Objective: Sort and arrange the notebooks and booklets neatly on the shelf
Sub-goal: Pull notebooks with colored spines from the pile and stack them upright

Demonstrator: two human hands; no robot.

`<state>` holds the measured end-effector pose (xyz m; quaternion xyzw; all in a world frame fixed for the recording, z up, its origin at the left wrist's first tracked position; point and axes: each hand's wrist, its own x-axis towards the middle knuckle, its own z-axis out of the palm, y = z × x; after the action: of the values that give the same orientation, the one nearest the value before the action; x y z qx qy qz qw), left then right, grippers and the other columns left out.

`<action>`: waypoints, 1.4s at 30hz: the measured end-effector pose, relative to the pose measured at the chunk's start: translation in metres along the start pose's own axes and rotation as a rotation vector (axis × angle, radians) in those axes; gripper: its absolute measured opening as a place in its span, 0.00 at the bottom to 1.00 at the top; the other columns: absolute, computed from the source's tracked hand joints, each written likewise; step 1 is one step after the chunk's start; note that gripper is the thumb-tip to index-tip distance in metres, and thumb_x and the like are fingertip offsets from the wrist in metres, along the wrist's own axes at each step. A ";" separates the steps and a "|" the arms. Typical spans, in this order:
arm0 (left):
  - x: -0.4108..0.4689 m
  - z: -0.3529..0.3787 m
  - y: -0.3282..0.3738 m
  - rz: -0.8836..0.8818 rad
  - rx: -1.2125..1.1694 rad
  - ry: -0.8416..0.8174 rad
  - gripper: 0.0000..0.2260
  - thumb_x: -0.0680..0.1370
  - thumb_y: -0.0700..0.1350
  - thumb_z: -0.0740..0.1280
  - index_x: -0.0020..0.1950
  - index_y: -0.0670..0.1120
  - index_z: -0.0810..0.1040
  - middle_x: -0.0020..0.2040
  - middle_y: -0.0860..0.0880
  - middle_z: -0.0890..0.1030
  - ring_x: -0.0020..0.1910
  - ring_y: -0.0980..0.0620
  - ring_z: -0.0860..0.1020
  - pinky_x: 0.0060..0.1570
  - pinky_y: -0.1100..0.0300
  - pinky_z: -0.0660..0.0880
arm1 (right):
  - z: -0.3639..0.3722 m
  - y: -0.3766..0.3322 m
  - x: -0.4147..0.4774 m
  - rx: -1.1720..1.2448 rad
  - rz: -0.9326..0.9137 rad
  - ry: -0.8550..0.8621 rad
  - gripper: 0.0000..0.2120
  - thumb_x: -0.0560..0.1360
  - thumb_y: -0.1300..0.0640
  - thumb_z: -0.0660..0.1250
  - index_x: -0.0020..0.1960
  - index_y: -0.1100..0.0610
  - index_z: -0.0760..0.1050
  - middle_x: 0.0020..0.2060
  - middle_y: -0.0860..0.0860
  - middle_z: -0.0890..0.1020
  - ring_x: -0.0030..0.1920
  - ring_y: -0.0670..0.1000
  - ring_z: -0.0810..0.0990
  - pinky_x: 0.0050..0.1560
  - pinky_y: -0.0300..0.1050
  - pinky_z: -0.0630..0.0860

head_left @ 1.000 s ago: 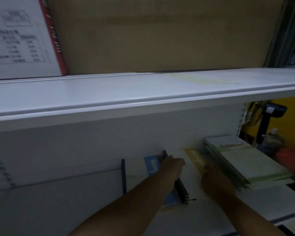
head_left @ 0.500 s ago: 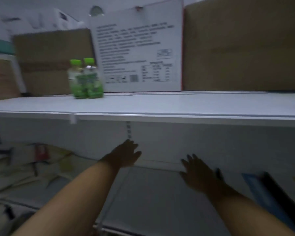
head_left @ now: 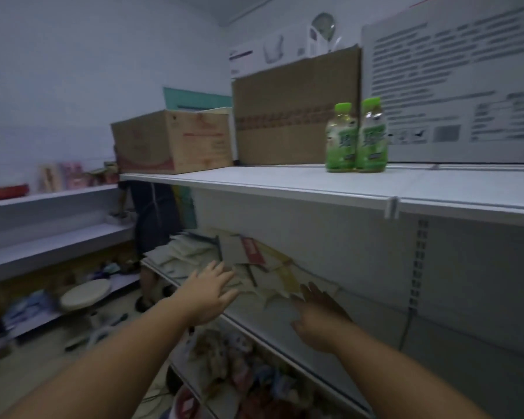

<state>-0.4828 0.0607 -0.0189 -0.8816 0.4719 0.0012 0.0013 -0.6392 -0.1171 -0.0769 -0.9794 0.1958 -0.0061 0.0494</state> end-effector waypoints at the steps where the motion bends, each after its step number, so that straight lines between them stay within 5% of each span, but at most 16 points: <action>1: -0.002 -0.001 -0.017 -0.024 -0.001 0.002 0.26 0.82 0.60 0.48 0.78 0.52 0.51 0.79 0.50 0.46 0.78 0.50 0.43 0.75 0.49 0.45 | 0.002 -0.010 0.010 0.007 -0.028 0.000 0.27 0.80 0.47 0.53 0.77 0.53 0.51 0.77 0.54 0.47 0.77 0.54 0.43 0.76 0.51 0.47; 8: 0.032 0.009 -0.078 -0.091 -0.018 0.021 0.27 0.81 0.60 0.49 0.78 0.52 0.50 0.79 0.51 0.46 0.77 0.52 0.42 0.75 0.49 0.44 | 0.005 -0.036 0.082 -0.025 -0.123 -0.040 0.27 0.81 0.47 0.51 0.77 0.52 0.49 0.77 0.55 0.46 0.77 0.55 0.42 0.75 0.51 0.47; 16: 0.092 -0.010 -0.122 -0.146 0.029 -0.040 0.27 0.81 0.59 0.49 0.78 0.51 0.52 0.79 0.48 0.52 0.77 0.50 0.49 0.75 0.52 0.48 | 0.011 -0.041 0.183 -0.050 -0.217 0.196 0.26 0.78 0.46 0.56 0.74 0.51 0.58 0.75 0.54 0.55 0.75 0.55 0.55 0.70 0.51 0.60; 21: 0.138 -0.023 -0.135 -0.154 -0.039 0.025 0.26 0.82 0.57 0.50 0.78 0.49 0.54 0.78 0.48 0.54 0.77 0.50 0.50 0.73 0.56 0.51 | 0.006 -0.040 0.240 -0.070 -0.198 0.147 0.26 0.80 0.45 0.52 0.75 0.54 0.55 0.77 0.56 0.49 0.76 0.57 0.48 0.72 0.53 0.57; 24: 0.161 -0.007 -0.149 -0.128 -0.021 -0.034 0.26 0.82 0.58 0.50 0.78 0.50 0.54 0.79 0.49 0.52 0.77 0.51 0.48 0.75 0.53 0.48 | 0.010 -0.045 0.265 -0.070 -0.182 0.130 0.32 0.76 0.38 0.49 0.75 0.53 0.54 0.76 0.56 0.52 0.76 0.57 0.49 0.72 0.53 0.56; 28: 0.196 0.009 -0.178 -0.113 0.013 -0.077 0.26 0.82 0.59 0.49 0.78 0.51 0.52 0.79 0.51 0.51 0.77 0.51 0.48 0.75 0.53 0.48 | 0.025 -0.052 0.290 -0.081 -0.141 -0.013 0.48 0.66 0.23 0.48 0.77 0.49 0.44 0.77 0.53 0.45 0.77 0.56 0.44 0.75 0.58 0.47; 31: 0.225 0.014 -0.196 -0.072 -0.012 -0.092 0.26 0.82 0.58 0.49 0.78 0.51 0.51 0.79 0.51 0.51 0.77 0.51 0.50 0.74 0.56 0.49 | 0.033 -0.059 0.297 -0.059 -0.113 0.026 0.36 0.75 0.36 0.55 0.76 0.50 0.48 0.76 0.52 0.52 0.76 0.55 0.52 0.73 0.55 0.54; 35: 0.251 0.017 -0.212 0.062 -0.243 -0.051 0.21 0.83 0.55 0.51 0.75 0.52 0.62 0.75 0.52 0.63 0.73 0.52 0.63 0.69 0.62 0.60 | 0.036 -0.074 0.297 0.031 -0.018 0.180 0.24 0.78 0.49 0.57 0.73 0.50 0.59 0.72 0.50 0.63 0.71 0.53 0.63 0.70 0.47 0.62; 38: 0.264 0.021 -0.225 0.151 -0.435 -0.062 0.18 0.83 0.50 0.53 0.68 0.45 0.73 0.66 0.48 0.76 0.64 0.48 0.73 0.65 0.59 0.67 | 0.046 -0.075 0.295 0.175 0.079 0.309 0.24 0.79 0.53 0.58 0.74 0.48 0.60 0.74 0.46 0.62 0.73 0.47 0.61 0.71 0.36 0.54; 42: 0.276 0.021 -0.238 0.125 -1.116 -0.232 0.15 0.81 0.48 0.61 0.60 0.40 0.78 0.48 0.43 0.83 0.46 0.47 0.82 0.52 0.54 0.78 | 0.050 -0.088 0.290 0.262 0.224 0.634 0.21 0.72 0.55 0.57 0.62 0.52 0.77 0.59 0.50 0.80 0.57 0.48 0.79 0.58 0.33 0.69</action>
<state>-0.1316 -0.0373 -0.0410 -0.7133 0.4479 0.3468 -0.4126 -0.3362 -0.1428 -0.1198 -0.8865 0.3053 -0.3292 0.1116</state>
